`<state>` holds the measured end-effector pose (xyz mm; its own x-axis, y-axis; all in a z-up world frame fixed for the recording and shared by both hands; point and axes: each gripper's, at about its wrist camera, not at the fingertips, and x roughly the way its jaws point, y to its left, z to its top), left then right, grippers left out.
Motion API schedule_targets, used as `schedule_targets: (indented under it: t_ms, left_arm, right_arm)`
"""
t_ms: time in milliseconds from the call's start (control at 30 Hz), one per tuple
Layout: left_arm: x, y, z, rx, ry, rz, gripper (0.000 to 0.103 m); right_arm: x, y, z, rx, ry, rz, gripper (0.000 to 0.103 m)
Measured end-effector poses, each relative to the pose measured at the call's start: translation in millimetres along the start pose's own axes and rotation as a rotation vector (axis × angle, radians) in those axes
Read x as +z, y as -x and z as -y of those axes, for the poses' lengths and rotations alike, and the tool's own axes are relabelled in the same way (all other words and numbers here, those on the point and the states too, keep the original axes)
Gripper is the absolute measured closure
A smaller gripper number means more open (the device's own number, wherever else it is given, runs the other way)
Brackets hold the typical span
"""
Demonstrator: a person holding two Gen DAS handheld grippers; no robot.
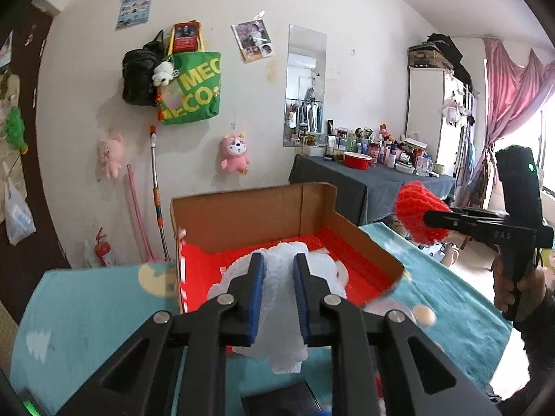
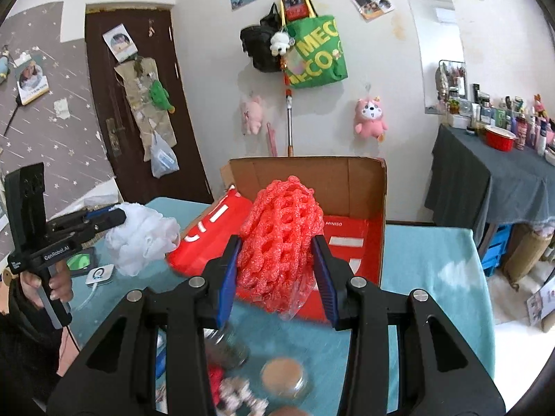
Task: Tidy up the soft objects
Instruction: 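Carry both puffs into the red-lined cardboard box and open both tools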
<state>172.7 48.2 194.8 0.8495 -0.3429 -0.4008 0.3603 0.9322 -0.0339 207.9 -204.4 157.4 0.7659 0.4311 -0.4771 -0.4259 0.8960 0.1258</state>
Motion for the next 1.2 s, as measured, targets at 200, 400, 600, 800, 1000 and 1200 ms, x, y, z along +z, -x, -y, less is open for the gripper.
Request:
schedule_targets:
  t_ms: [200, 400, 600, 800, 1000, 1200]
  left_arm:
    - [40, -69, -9, -0.003, -0.043, -0.042, 0.085]
    - [49, -156, -23, -0.033, -0.043, -0.151, 0.086]
    - [41, -219, -37, -0.044, 0.007, -0.265, 0.086]
    - [27, -255, -43, -0.034, 0.030, -0.352, 0.086]
    - [15, -272, -45, -0.010, 0.038, -0.383, 0.084]
    - [17, -273, -45, -0.016, 0.041, -0.379, 0.075]
  right_arm:
    - [43, -92, 20, -0.042, 0.017, -0.162, 0.064]
    - [56, -194, 42, -0.088, 0.002, -0.350, 0.064]
    - [51, -260, 60, -0.136, -0.036, -0.478, 0.064]
    - [42, -294, 64, -0.154, -0.061, -0.553, 0.064]
    - [31, -308, 67, -0.192, -0.046, -0.593, 0.062]
    - [31, -303, 71, -0.202, -0.052, -0.580, 0.061]
